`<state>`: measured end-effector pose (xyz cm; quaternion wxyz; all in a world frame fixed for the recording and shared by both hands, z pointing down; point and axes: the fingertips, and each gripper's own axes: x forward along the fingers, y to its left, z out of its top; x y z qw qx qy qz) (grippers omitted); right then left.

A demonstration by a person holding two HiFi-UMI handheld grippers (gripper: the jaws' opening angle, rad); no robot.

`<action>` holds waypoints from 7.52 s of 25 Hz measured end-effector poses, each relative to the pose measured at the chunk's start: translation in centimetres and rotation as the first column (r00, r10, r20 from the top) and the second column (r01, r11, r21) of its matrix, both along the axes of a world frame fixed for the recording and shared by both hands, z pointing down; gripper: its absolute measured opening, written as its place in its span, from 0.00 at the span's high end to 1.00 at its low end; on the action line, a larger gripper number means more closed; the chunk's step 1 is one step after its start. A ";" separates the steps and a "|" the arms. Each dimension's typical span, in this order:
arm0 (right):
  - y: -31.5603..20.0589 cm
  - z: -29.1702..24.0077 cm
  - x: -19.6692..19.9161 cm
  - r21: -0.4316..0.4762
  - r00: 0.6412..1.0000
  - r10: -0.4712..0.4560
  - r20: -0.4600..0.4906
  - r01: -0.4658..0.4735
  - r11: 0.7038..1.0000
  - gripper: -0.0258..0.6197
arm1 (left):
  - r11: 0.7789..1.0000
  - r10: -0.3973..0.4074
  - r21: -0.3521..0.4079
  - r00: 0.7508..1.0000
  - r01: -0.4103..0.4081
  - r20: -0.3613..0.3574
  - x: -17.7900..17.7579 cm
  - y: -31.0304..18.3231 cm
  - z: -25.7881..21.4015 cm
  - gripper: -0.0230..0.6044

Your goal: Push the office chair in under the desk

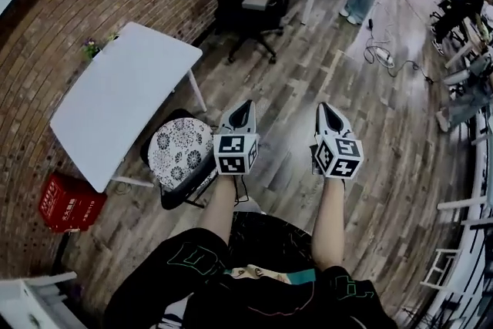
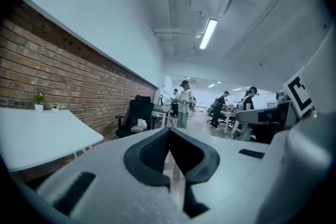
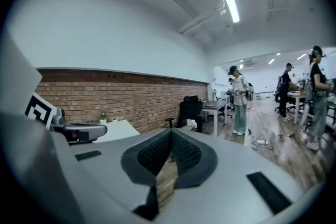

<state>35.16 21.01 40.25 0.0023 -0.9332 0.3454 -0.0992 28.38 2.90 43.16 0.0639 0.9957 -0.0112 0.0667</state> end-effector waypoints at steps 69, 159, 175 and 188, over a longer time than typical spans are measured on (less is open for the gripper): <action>-28.7 30.9 -27.4 -0.728 -0.197 -0.875 0.442 0.491 -0.479 0.63 | 0.970 -0.165 0.219 0.382 -0.103 0.909 -25.1 -10.8 28.6 0.63; -55.4 31.1 -20.4 -0.676 -0.275 -0.788 0.551 0.405 -0.615 0.62 | 0.886 -0.338 0.430 0.391 -0.175 0.856 -17.4 -39.3 29.5 0.81; -58.2 19.4 -21.5 -0.355 -0.312 -0.784 0.537 0.759 -0.546 0.72 | 0.936 -0.124 0.223 0.336 -0.273 0.933 -18.0 -37.3 28.9 0.71; -68.4 11.0 -20.6 -0.268 -0.168 -0.949 0.267 0.933 -0.241 0.78 | 0.970 -0.149 0.243 0.742 -0.019 0.653 -14.3 -45.8 13.2 0.95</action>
